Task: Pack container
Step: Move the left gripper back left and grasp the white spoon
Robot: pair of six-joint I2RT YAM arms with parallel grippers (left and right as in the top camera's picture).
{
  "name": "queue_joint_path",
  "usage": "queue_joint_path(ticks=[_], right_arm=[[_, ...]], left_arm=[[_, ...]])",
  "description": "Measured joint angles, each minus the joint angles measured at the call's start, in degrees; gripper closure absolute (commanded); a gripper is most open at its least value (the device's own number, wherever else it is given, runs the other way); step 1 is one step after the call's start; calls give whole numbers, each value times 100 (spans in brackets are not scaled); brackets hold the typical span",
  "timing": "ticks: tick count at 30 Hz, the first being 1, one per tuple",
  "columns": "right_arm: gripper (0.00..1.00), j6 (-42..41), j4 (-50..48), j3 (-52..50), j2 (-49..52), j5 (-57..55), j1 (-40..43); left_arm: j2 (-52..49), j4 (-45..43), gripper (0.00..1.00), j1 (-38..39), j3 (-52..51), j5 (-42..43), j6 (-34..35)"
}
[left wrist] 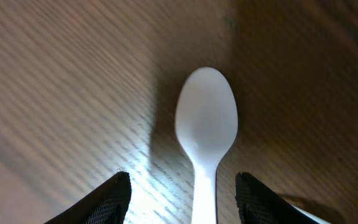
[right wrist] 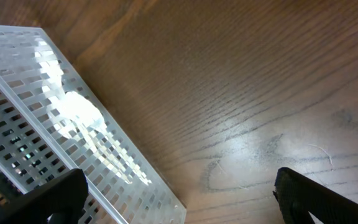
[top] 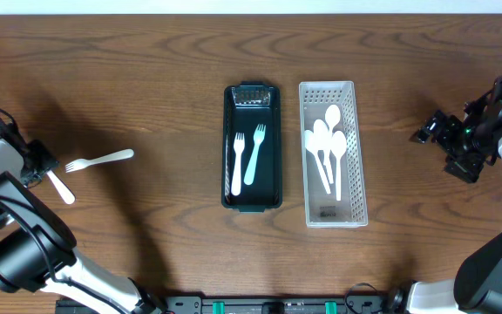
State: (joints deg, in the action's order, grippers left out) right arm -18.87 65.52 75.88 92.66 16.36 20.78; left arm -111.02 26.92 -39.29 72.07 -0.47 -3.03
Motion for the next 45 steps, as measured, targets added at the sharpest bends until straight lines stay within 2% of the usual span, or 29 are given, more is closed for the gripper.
queue_joint_path(ticks=[3, 8, 17, 31, 40, 45], right_arm=[[1, 2, 11, 0, 0, -2, 0], [1, 2, 37, 0, 0, -2, 0], [1, 4, 68, 0, 0, 0, 0], [1, 4, 92, 0, 0, -2, 0], [1, 4, 92, 0, 0, -2, 0], [1, 4, 61, 0, 0, 0, 0]], left_arm=[[-46, -37, 43, 0, -2, 116, -2], [-46, 4, 51, 0, 0, 192, 7], [-245, 323, 51, 0, -2, 210, 15], [-289, 1056, 94, 0, 98, 348, 243], [-138, 1401, 94, 0, 68, 420, 282], [780, 1617, 94, 20, 7, 625, 280]])
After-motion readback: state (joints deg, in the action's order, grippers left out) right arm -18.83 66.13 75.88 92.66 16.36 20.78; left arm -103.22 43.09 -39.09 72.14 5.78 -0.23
